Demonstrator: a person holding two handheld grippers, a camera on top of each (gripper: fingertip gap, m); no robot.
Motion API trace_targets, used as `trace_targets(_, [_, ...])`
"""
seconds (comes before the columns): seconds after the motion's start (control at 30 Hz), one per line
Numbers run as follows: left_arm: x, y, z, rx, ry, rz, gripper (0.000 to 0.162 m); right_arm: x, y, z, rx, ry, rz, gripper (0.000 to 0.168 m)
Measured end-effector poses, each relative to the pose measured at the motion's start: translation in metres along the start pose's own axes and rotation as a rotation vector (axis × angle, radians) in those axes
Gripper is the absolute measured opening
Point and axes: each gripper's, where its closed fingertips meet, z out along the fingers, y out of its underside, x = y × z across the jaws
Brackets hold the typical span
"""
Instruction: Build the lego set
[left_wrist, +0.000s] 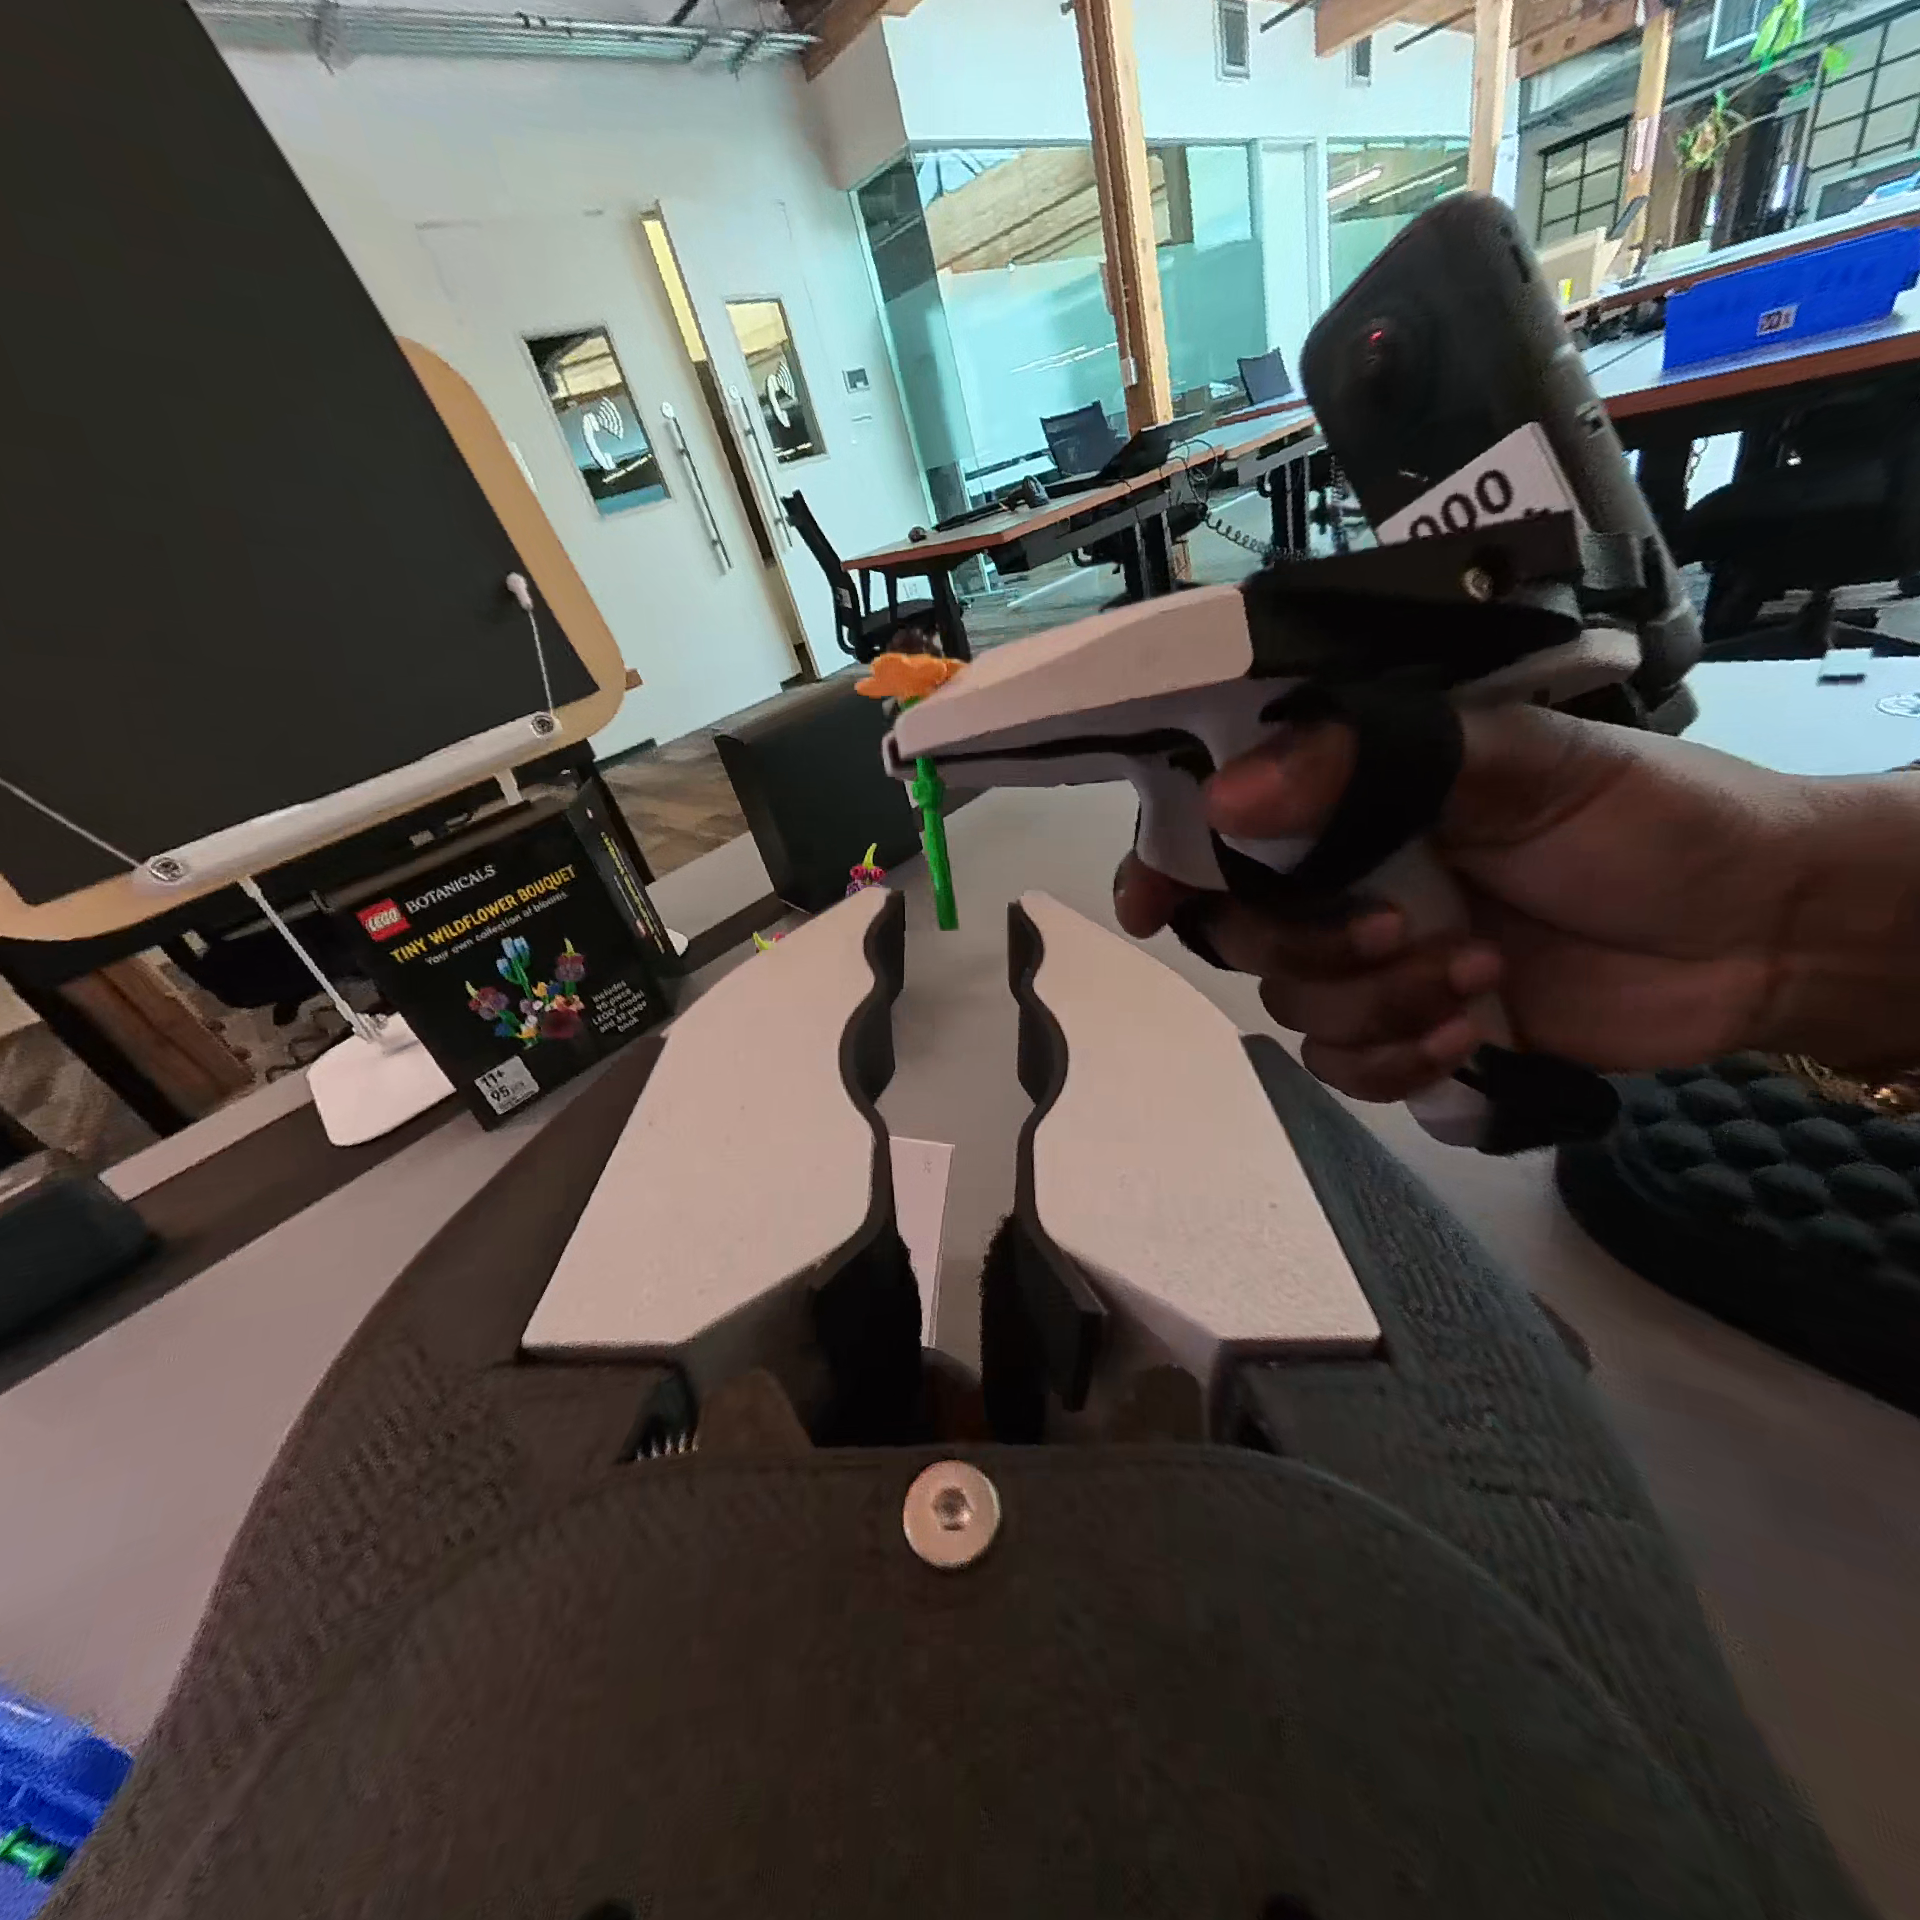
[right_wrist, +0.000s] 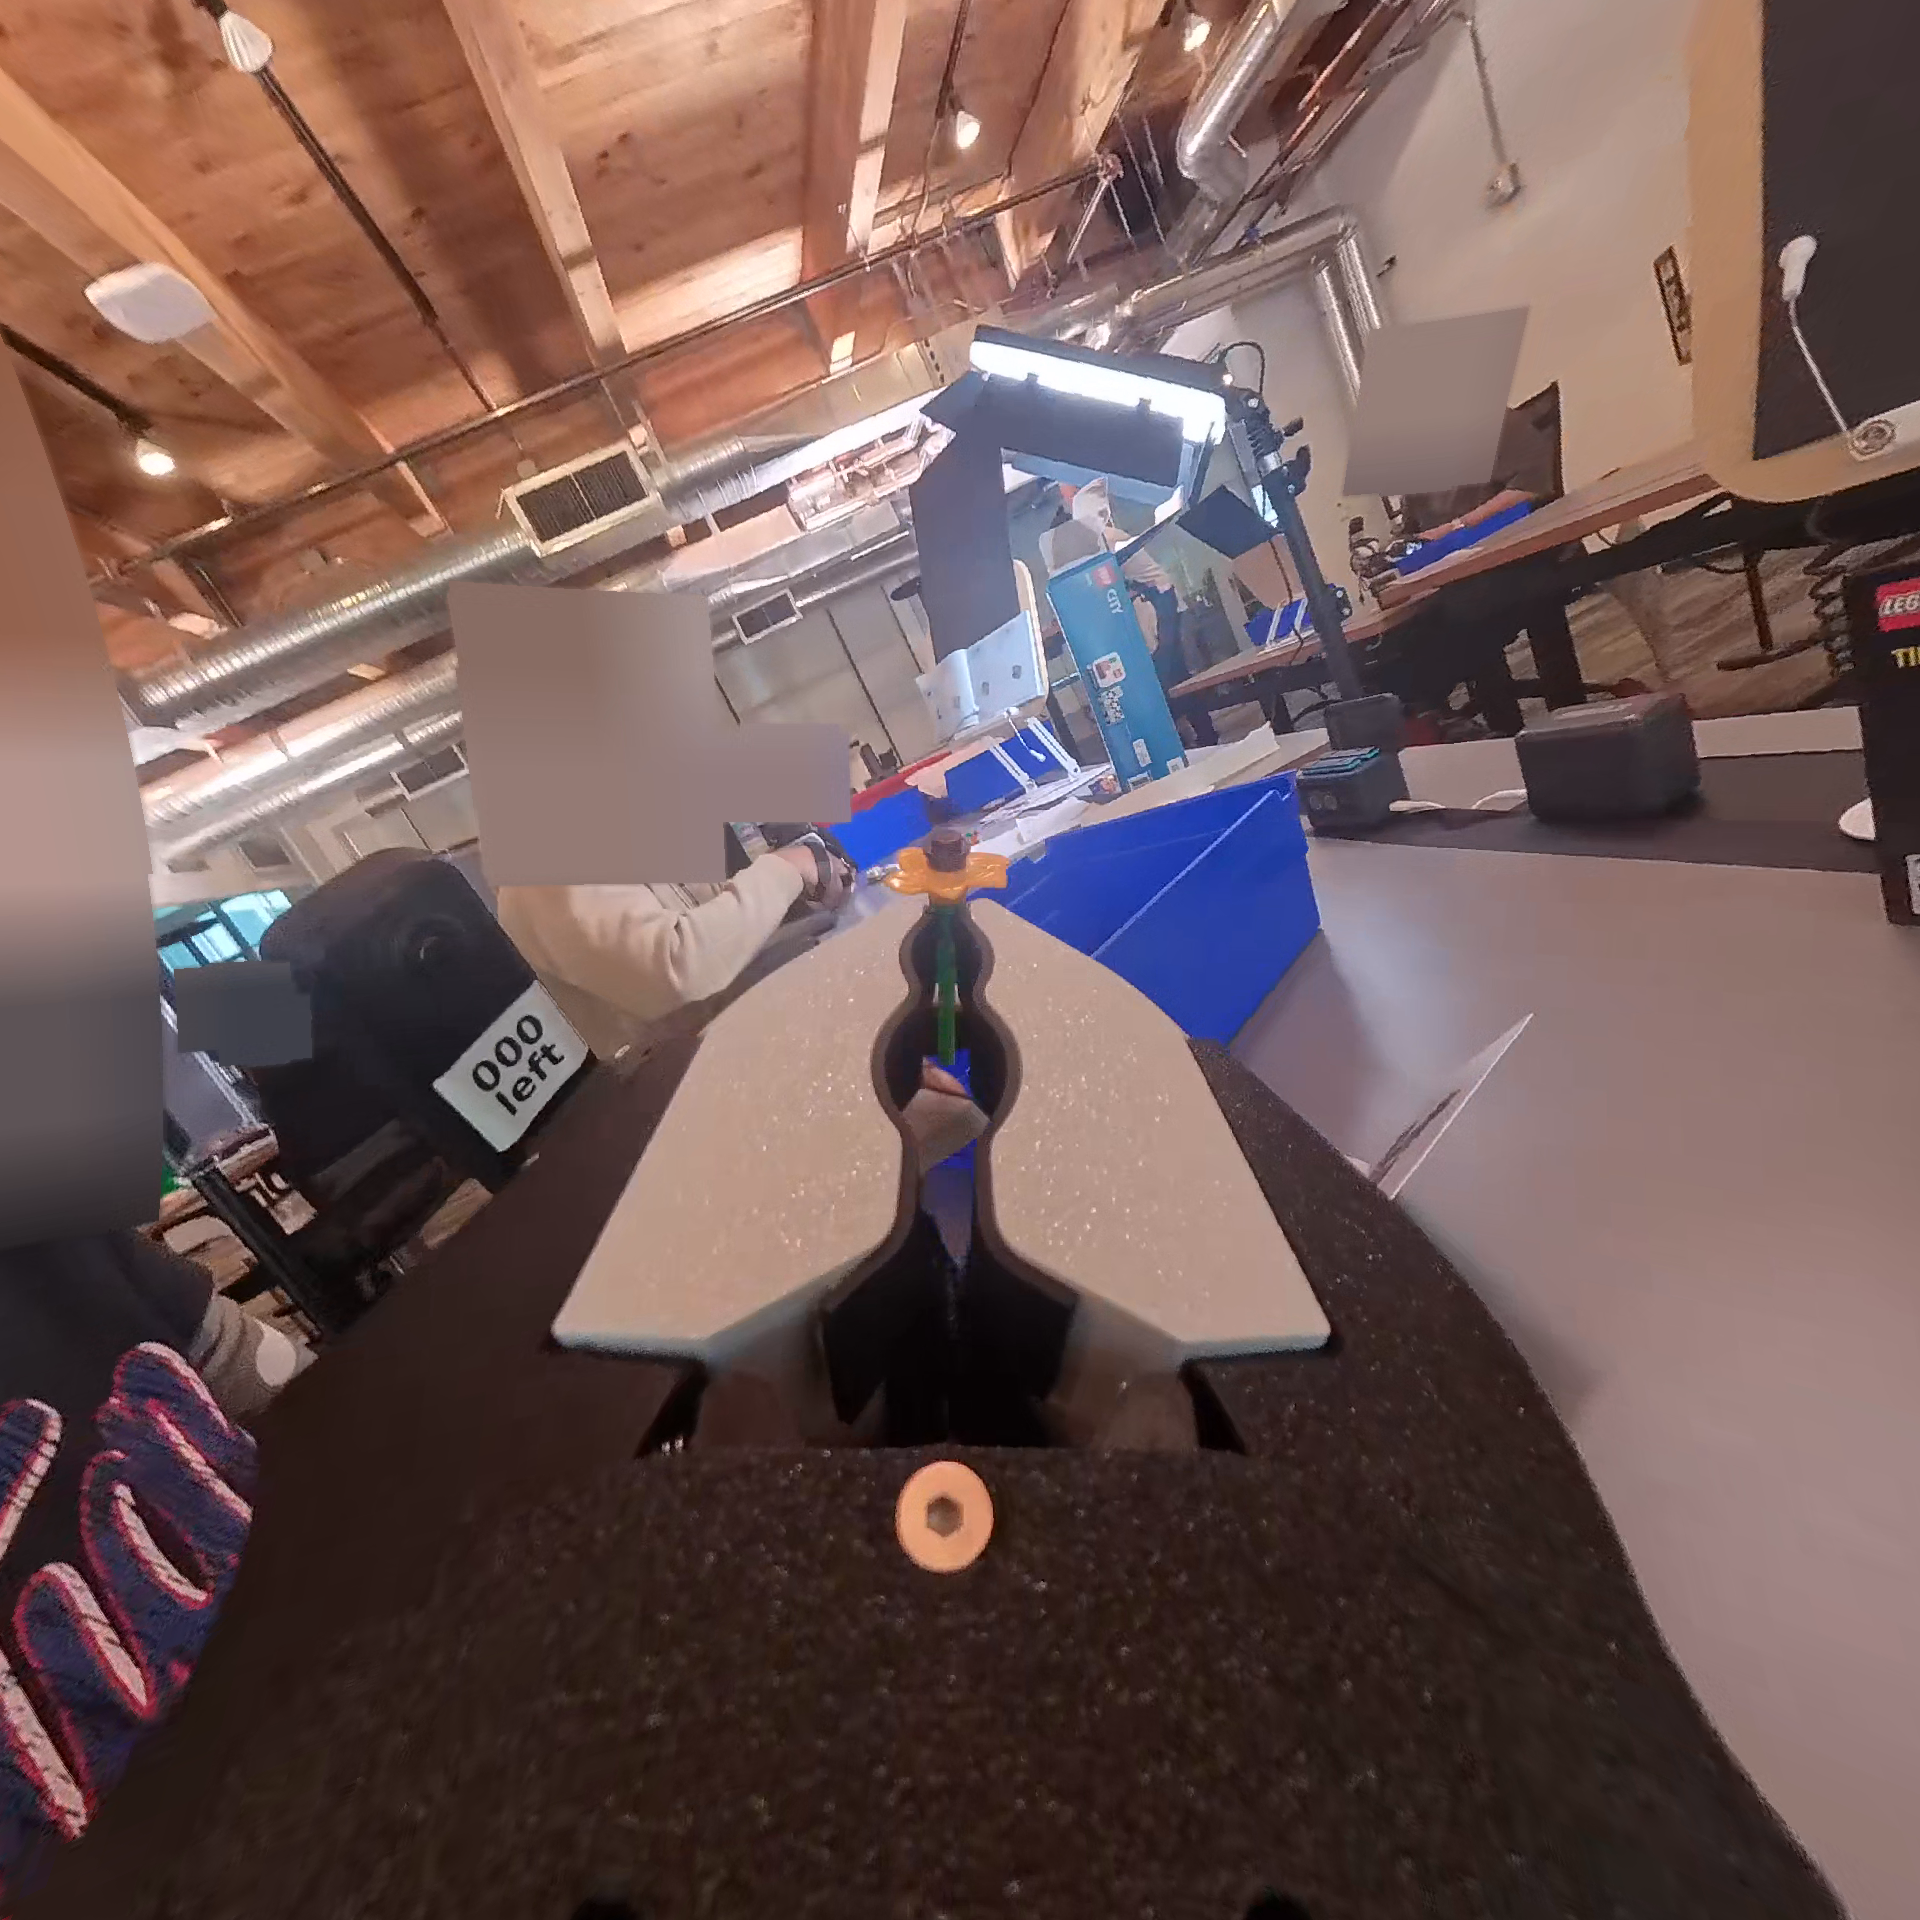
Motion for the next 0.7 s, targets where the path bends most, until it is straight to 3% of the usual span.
trace_targets(0.07, [0.002,-0.002,0.001,0.009,-0.002,0.006,0.017,-0.004,0.002,-0.002,-0.009,-0.005,-0.013,0.003])
trace_targets(0.13, [0.003,-0.006,-0.001,0.038,0.000,0.013,0.004,-0.007,0.004,-0.003,-0.022,-0.009,-0.024,0.003])
trace_targets(0.27, [0.005,-0.004,-0.005,0.053,0.047,-0.017,0.003,-0.011,0.011,-0.006,-0.109,-0.014,-0.106,0.004])
trace_targets(0.43, [0.008,-0.004,-0.018,0.106,0.128,-0.033,0.003,-0.023,0.015,-0.017,-0.437,-0.122,-0.271,0.040])
trace_targets(0.6, [0.027,-0.004,-0.029,0.133,0.306,-0.066,0.003,-0.036,-0.002,-0.025,-0.714,-0.268,-0.596,0.039])
trace_targets(0.7, [0.032,-0.005,-0.032,0.139,0.350,-0.094,0.003,-0.044,0.000,-0.023,-0.877,-0.335,-0.562,0.035])
